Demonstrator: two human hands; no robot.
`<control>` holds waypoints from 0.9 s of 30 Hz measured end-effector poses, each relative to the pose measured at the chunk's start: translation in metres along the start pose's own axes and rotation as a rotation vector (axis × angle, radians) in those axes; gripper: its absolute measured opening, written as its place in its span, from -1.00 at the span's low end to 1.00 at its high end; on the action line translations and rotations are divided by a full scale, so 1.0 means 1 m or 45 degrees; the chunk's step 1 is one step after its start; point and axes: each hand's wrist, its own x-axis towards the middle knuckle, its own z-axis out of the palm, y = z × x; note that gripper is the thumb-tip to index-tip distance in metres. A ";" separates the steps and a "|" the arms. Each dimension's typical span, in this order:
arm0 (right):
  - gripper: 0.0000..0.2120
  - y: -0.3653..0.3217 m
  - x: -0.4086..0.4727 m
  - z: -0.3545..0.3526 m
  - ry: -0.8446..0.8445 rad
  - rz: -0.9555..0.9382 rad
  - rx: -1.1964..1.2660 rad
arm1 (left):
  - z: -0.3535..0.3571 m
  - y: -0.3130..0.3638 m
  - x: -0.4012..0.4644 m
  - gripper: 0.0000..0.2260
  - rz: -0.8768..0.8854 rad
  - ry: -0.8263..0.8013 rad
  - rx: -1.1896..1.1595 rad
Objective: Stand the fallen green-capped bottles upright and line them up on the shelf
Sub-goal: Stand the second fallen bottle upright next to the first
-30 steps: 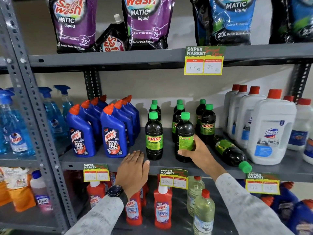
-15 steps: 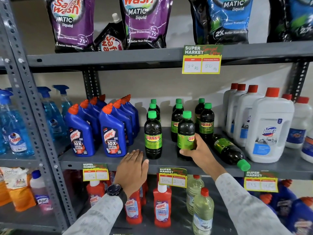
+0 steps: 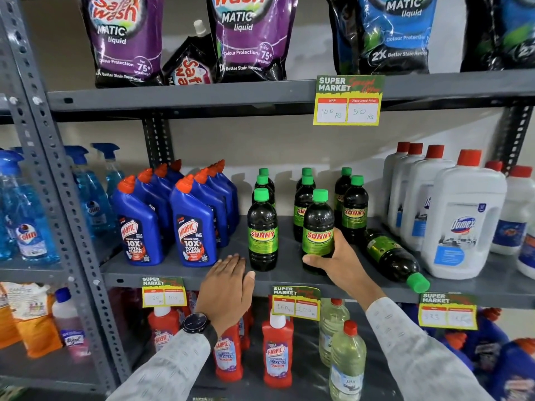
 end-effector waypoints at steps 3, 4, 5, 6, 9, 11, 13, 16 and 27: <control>-0.25 0.001 0.000 0.000 -0.007 -0.009 -0.004 | 0.000 0.000 0.000 -0.39 0.001 -0.006 0.003; -0.22 0.002 0.000 -0.001 -0.016 -0.003 0.001 | 0.000 0.000 0.000 -0.39 0.002 -0.007 0.004; -0.20 0.002 0.001 -0.002 -0.020 0.008 0.002 | 0.000 0.000 0.000 -0.39 0.002 -0.008 0.006; -0.20 0.003 0.001 -0.002 -0.016 0.017 -0.004 | 0.000 0.000 -0.001 -0.39 0.001 -0.009 0.007; -0.23 0.001 0.000 -0.001 0.016 0.028 -0.039 | -0.001 0.000 0.000 -0.38 0.001 -0.021 0.009; -0.22 -0.001 -0.002 0.001 0.048 0.030 -0.053 | 0.000 -0.001 0.001 -0.36 0.004 -0.028 0.012; -0.21 -0.002 -0.002 0.002 0.082 0.034 -0.058 | 0.000 -0.001 0.003 -0.35 0.008 -0.041 0.019; -0.20 -0.005 -0.003 0.003 0.095 0.040 -0.068 | -0.002 -0.001 0.007 -0.33 0.001 -0.062 0.026; -0.17 -0.023 -0.027 -0.006 0.123 -0.039 -0.110 | 0.001 0.006 0.016 -0.32 -0.010 -0.105 0.029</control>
